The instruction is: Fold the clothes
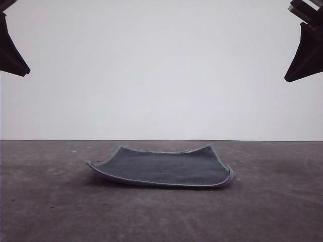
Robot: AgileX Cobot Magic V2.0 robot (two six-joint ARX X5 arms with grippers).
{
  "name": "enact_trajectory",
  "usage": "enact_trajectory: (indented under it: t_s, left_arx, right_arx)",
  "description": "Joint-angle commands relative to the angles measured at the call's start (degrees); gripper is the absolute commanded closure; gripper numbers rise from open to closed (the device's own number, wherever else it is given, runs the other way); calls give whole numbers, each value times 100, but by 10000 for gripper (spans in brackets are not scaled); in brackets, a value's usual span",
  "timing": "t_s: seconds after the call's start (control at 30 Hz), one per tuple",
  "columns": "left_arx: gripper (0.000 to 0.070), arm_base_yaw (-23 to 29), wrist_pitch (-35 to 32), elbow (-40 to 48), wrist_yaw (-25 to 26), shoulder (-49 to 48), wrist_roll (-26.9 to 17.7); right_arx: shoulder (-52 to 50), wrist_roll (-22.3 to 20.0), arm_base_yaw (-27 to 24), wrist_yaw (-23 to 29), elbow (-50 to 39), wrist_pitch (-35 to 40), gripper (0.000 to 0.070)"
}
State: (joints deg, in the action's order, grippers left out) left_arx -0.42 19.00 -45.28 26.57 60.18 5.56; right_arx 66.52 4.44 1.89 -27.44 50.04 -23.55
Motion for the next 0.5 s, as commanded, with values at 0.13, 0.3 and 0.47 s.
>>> enact_trajectory:
  t_s: [0.13, 0.3, 0.47]
  left_arx:
    - [296, -7, -54, -85, 38, 46, 4]
    - [294, -7, -52, -85, 53, 46, 11]
    - [294, -25, -77, -85, 143, 70, 152]
  right_arx:
    - [52, -104, 20, -21, 52, -131, 111]
    - [50, -102, 20, -13, 52, -212, 61]
    - [63, -93, 21, -14, 52, -161, 61]
